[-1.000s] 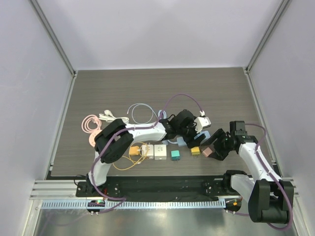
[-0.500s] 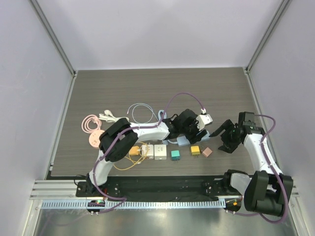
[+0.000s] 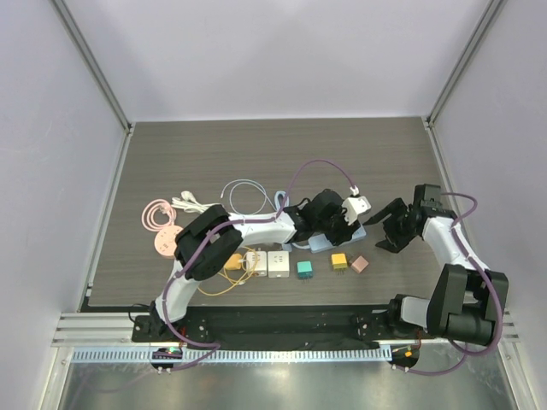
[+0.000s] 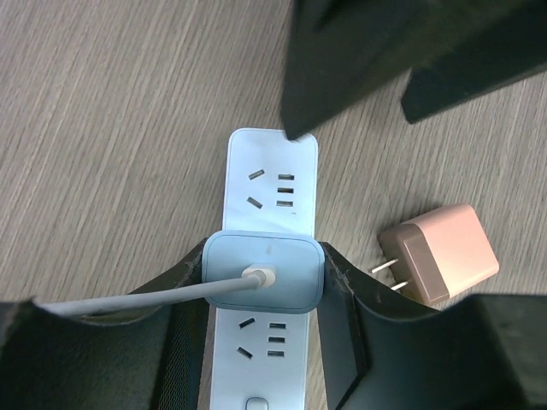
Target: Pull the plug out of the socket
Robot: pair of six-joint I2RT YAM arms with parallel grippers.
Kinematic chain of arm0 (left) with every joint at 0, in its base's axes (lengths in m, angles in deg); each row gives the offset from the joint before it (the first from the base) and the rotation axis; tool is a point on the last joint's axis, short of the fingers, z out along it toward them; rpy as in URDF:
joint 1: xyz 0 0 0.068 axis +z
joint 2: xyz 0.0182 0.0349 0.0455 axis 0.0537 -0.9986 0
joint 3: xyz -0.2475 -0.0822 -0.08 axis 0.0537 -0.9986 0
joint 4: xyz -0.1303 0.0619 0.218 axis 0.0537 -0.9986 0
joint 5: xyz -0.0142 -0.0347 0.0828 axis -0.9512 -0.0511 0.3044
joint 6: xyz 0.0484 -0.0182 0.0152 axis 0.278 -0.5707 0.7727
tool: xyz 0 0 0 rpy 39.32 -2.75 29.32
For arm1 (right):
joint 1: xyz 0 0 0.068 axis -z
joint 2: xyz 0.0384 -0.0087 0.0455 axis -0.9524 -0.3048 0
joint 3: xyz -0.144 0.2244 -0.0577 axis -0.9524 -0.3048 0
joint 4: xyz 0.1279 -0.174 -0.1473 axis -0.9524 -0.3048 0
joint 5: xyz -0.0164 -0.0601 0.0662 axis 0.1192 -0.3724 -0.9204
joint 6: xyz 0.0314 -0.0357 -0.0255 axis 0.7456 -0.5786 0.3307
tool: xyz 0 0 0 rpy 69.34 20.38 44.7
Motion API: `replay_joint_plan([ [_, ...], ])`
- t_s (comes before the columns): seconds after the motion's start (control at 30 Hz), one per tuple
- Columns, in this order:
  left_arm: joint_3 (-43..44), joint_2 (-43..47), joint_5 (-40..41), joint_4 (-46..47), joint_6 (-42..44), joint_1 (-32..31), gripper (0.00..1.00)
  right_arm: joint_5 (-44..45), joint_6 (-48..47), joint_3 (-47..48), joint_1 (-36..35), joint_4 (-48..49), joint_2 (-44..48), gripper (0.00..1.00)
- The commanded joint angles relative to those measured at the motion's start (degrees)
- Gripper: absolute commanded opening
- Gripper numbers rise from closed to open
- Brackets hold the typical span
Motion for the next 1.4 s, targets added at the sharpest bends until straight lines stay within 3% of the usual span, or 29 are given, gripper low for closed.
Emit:
replay_joint_plan([
  [0.0, 0.1, 2.0, -0.2, 5.7, 1.3, -0.1, 0.01, 1.0, 5.8, 3.7, -1.6, 3.4, -2.5, 0.75],
  [0.57, -2.7, 6.0, 4.2, 9.0, 13.4, -2.3, 0.0, 5.1, 18.3, 8.5, -12.0, 4.8, -9.7, 0.75],
  [1.03, -2.3, 7.4, 7.4, 9.0, 18.1, -2.4, 0.0, 5.2, 20.6, 5.4, -13.9, 4.9, -7.0, 0.71],
  [1.37, -1.7, 8.3, 8.2, 9.1, 18.9, -3.1, 0.0, 5.6, 21.9, 5.6, -14.8, 8.1, -10.5, 0.66],
])
